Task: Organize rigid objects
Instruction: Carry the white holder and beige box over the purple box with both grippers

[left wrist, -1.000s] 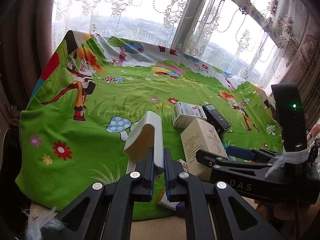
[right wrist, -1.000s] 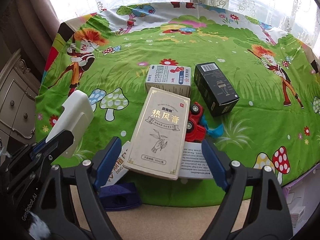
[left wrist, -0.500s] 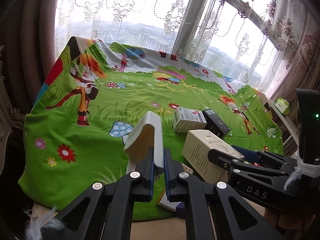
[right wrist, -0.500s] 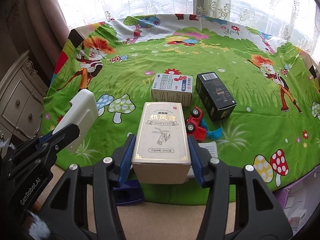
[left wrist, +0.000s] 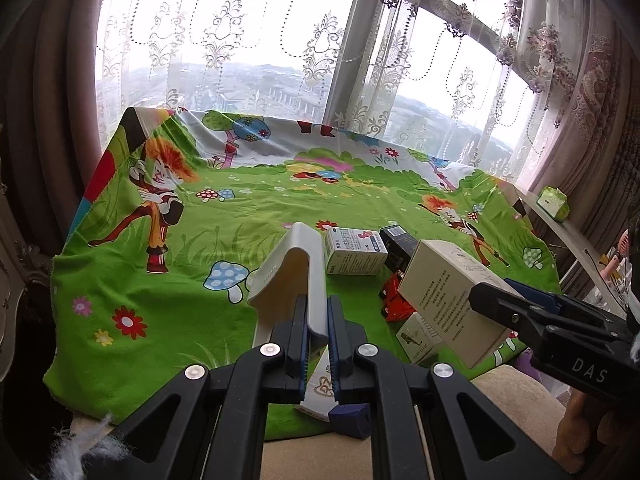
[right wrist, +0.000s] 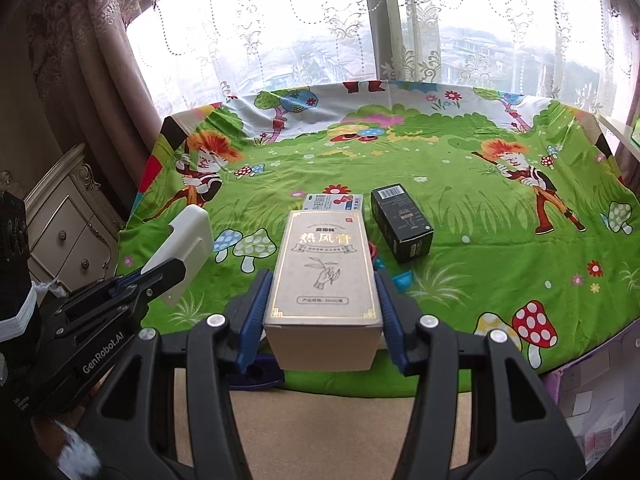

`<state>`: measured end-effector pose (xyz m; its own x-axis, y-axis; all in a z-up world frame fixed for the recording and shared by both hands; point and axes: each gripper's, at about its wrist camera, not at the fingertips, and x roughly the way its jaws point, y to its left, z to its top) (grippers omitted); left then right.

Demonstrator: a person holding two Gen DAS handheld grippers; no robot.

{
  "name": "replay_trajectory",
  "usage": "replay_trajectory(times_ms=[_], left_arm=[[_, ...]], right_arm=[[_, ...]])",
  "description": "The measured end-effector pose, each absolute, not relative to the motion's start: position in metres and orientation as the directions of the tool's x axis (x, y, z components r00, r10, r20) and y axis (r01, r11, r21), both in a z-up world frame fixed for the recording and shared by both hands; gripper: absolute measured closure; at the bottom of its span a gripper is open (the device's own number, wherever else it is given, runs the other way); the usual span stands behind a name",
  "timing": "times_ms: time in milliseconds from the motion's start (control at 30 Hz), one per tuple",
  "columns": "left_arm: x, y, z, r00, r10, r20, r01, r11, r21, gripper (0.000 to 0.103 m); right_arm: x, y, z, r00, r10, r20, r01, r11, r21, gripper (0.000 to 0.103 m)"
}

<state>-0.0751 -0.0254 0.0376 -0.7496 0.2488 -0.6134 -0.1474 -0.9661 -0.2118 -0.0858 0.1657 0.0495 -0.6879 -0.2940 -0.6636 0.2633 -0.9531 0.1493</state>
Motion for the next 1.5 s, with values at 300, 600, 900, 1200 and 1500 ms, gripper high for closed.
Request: replay_trajectory(times_ms=[300, 600, 900, 1200, 1500], left_arm=[[-0.059, 0.017, 0.052, -0.728, 0.341, -0.594, -0.277, -0.94, -0.201, 0.094], [-0.05, 0.064, 0.056, -0.669, 0.417, -0.615, -0.394, -0.901, -0.182, 0.094], [-0.035, 0.132, 0.058, -0.582, 0.497, -0.644, -0.543, -0.827, -0.149, 0.094], [-0.025, 0.191, 0.058, -0.48, 0.561, -0.675, -0.65, -0.744, -0.156, 0.094], [-0.014, 0.24, 0.056, -0.4, 0.595, -0.697, -0.727, -0.669, -0.155, 0.094]], right_arm=[[-0.059, 0.217, 0.053, -0.717, -0.205, -0.666, 0.174, -0.978, 0.114, 0.048], [-0.039, 0.271, 0.05, -0.715, -0.167, -0.679, 0.08, -0.984, 0.157, 0.048], [-0.012, 0.336, 0.046, -0.721, -0.083, -0.688, -0.039, -0.986, 0.161, 0.048], [0.011, 0.411, 0.037, -0.702, 0.041, -0.711, -0.216, -0.964, 0.158, 0.048], [0.023, 0.474, 0.031, -0.673, 0.154, -0.724, -0.371, -0.916, 0.151, 0.047]])
